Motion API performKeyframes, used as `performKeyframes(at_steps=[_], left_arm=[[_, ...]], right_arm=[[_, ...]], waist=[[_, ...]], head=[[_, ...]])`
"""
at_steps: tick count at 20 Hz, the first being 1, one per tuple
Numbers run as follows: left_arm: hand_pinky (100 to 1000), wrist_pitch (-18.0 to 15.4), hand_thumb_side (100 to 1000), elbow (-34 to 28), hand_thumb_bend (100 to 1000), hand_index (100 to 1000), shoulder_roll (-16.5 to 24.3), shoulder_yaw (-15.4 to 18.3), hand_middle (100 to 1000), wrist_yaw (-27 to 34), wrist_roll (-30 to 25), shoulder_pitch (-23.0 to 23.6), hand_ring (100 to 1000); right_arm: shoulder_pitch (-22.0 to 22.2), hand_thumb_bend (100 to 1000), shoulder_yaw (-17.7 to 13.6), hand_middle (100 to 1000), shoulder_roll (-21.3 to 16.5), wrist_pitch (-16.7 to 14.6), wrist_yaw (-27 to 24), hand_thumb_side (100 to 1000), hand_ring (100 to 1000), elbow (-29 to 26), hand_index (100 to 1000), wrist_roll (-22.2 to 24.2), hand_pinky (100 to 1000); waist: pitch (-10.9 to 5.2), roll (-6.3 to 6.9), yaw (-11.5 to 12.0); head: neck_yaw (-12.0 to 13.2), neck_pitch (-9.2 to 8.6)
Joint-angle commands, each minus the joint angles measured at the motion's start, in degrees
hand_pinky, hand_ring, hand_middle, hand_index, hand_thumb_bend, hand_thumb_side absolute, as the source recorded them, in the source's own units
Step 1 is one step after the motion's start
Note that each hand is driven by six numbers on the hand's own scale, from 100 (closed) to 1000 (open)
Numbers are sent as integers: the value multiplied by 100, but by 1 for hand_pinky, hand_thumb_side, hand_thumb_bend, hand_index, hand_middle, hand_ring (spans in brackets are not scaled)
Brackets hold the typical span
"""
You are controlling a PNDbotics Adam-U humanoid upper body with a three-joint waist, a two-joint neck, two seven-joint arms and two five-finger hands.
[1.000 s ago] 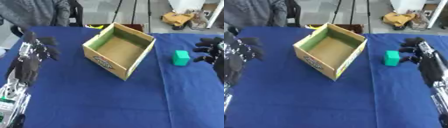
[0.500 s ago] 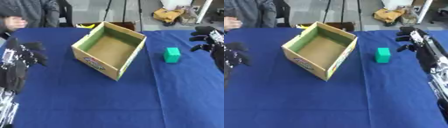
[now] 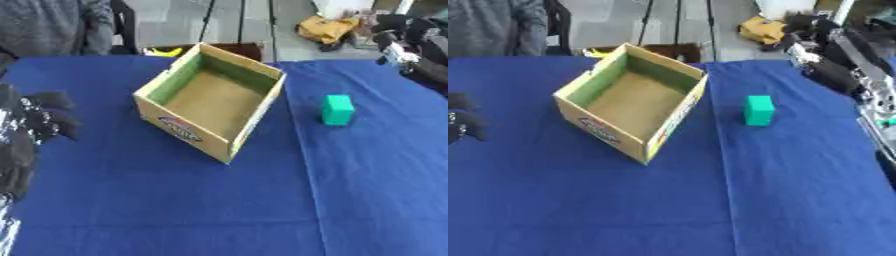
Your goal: Pick up objects on the table and place them in the box.
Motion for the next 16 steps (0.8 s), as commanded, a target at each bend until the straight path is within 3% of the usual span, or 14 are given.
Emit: performKeyframes(at_steps=[1, 7, 16], left_arm=[[488, -6, 985, -113, 397, 735, 146, -22, 599, -14, -43, -87, 545], [489, -9, 985, -125, 397, 735, 211, -71, 599, -17, -106, -159, 545], [490, -15, 989, -150, 396, 737, 246, -118, 599, -27, -197, -236, 546]], right_arm=[[-346, 100, -1, 837, -182, -275, 779, 510, 870, 410, 927, 380, 669], [-864, 107, -51, 866, -24, -712, 2119, 506, 910, 1360, 937, 853, 734], [-1198, 387, -218, 884, 133, -957, 3193, 547, 931, 2273, 944, 1465, 778]], waist=[[-71, -19, 33], [-13, -96, 193], [110, -145, 388]], head=[[-18, -62], [-62, -71], [-168, -44]])
